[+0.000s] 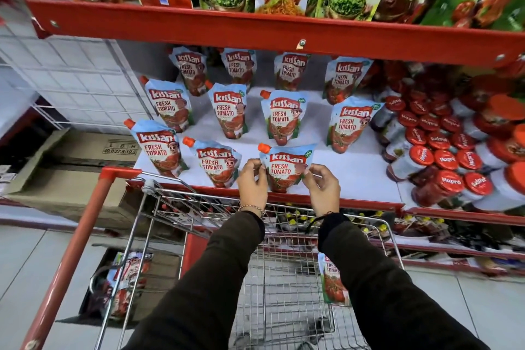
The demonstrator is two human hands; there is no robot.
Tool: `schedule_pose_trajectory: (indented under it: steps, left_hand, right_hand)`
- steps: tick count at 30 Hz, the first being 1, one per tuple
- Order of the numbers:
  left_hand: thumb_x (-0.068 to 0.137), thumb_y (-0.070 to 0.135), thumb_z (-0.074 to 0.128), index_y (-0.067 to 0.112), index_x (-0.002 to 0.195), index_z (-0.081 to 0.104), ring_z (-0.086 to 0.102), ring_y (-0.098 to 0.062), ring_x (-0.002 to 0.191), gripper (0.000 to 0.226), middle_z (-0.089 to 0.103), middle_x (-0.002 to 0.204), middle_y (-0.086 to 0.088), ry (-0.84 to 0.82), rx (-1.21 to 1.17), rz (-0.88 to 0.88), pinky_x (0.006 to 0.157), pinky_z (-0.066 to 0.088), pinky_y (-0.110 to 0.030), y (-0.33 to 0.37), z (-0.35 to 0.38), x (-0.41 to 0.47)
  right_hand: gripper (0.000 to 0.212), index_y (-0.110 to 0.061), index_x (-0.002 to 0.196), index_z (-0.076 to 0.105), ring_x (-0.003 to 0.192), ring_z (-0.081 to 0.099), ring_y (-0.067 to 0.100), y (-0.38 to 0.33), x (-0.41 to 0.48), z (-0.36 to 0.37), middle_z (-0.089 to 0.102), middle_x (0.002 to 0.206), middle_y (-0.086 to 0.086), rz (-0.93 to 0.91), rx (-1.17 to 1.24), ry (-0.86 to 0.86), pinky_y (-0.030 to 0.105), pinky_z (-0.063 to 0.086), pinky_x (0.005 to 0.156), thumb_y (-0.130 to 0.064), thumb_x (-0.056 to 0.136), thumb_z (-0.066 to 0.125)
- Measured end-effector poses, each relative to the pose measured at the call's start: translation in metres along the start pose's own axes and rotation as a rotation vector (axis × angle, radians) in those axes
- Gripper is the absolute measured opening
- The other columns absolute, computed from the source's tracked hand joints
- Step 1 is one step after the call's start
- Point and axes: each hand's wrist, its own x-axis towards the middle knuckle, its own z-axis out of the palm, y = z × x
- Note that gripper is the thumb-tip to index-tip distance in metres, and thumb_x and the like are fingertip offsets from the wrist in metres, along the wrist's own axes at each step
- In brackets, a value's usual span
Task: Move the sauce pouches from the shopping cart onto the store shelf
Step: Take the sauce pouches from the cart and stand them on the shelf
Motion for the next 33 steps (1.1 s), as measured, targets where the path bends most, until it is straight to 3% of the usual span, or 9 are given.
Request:
schedule_pose_trajectory:
  steps: [8, 11, 15, 19, 22, 26, 28, 30, 33]
  left_hand:
    - [0.095, 0.005, 0.048, -0.001, 0.105, 0.059, 0.058, -0.017, 0.092, 0.016, 0.063, 0.1, -0.009, 0.039, -0.029, -0.045, 0.069, 0.048, -0.002, 0.006, 0.0, -0.009]
    - [0.095, 0.007, 0.049, 0.0, 0.111, 0.059, 0.059, -0.019, 0.098, 0.021, 0.067, 0.109, -0.016, 0.058, -0.024, -0.046, 0.07, 0.042, -0.004, 0.009, 0.0, -0.015]
    - [0.095, 0.008, 0.048, 0.005, 0.126, 0.055, 0.056, -0.013, 0.104, 0.032, 0.065, 0.123, -0.015, 0.081, -0.028, -0.064, 0.091, 0.044, -0.022, 0.01, -0.002, -0.022]
    - [0.093, 0.01, 0.053, 0.006, 0.122, 0.056, 0.059, -0.018, 0.108, 0.029, 0.063, 0.123, -0.014, 0.131, -0.068, -0.06, 0.091, 0.051, -0.021, 0.003, 0.001, -0.037]
    - [0.092, 0.014, 0.055, 0.011, 0.121, 0.055, 0.061, -0.019, 0.104, 0.029, 0.062, 0.119, -0.012, 0.135, -0.086, -0.069, 0.091, 0.053, -0.028, -0.006, 0.008, -0.057]
    - [0.093, 0.014, 0.056, 0.012, 0.12, 0.057, 0.057, 0.012, 0.087, 0.027, 0.062, 0.11, -0.006, 0.07, -0.056, -0.079, 0.074, 0.045, -0.001, -0.024, 0.025, -0.097]
    - [0.094, 0.018, 0.055, 0.016, 0.118, 0.059, 0.06, 0.007, 0.091, 0.024, 0.064, 0.112, -0.006, -0.017, -0.023, -0.107, 0.081, 0.049, -0.008, -0.037, 0.037, -0.118]
    - [0.094, 0.023, 0.055, 0.019, 0.116, 0.059, 0.062, -0.013, 0.105, 0.022, 0.066, 0.116, -0.007, -0.128, 0.031, -0.166, 0.095, 0.051, -0.029, -0.051, 0.047, -0.139]
    - [0.094, 0.027, 0.056, 0.022, 0.112, 0.061, 0.064, -0.022, 0.103, 0.019, 0.068, 0.116, -0.005, -0.276, 0.08, -0.274, 0.097, 0.052, -0.04, -0.072, 0.065, -0.168]
  right_hand:
    - [0.009, -0.017, 0.096, 0.068, 0.095, 0.068, 0.023, 0.0, -0.001, -0.007, 0.071, 0.097, 0.003, -0.014, -0.055, -0.001, 0.046, 0.057, 0.092, -0.016, 0.088, 0.065]
    - [0.015, -0.011, 0.102, 0.069, 0.095, 0.068, 0.021, -0.002, -0.005, -0.011, 0.071, 0.099, 0.001, -0.041, -0.09, -0.01, 0.034, 0.054, 0.091, -0.014, 0.088, 0.064]
    - [0.023, -0.01, 0.11, 0.068, 0.093, 0.067, 0.016, -0.004, -0.011, -0.017, 0.071, 0.108, 0.003, -0.041, -0.12, -0.025, 0.024, 0.049, 0.087, -0.01, 0.088, 0.064]
    - [0.022, -0.014, 0.107, 0.067, 0.087, 0.067, 0.011, 0.003, -0.021, -0.033, 0.071, 0.104, -0.001, -0.037, -0.112, -0.005, 0.005, 0.047, 0.075, -0.009, 0.086, 0.065]
    - [0.02, -0.015, 0.105, 0.068, 0.087, 0.067, 0.009, 0.016, -0.034, -0.046, 0.072, 0.102, -0.002, -0.009, -0.122, 0.016, 0.016, 0.049, 0.078, -0.011, 0.085, 0.067]
    - [0.023, -0.013, 0.106, 0.068, 0.09, 0.066, 0.011, 0.046, -0.055, -0.066, 0.071, 0.106, 0.002, 0.068, -0.125, 0.02, 0.02, 0.051, 0.08, -0.005, 0.085, 0.067]
    - [0.023, -0.013, 0.105, 0.068, 0.094, 0.066, 0.016, 0.067, -0.064, -0.077, 0.07, 0.107, 0.004, 0.113, -0.143, 0.009, 0.018, 0.051, 0.081, -0.002, 0.085, 0.067]
    - [0.023, -0.013, 0.102, 0.067, 0.095, 0.066, 0.019, 0.087, -0.073, -0.088, 0.07, 0.103, 0.005, 0.169, -0.142, 0.021, 0.03, 0.056, 0.088, 0.001, 0.084, 0.067]
    - [0.018, -0.016, 0.097, 0.068, 0.1, 0.065, 0.023, 0.125, -0.085, -0.107, 0.07, 0.103, 0.003, 0.27, -0.18, 0.074, 0.043, 0.052, 0.096, -0.007, 0.082, 0.071]
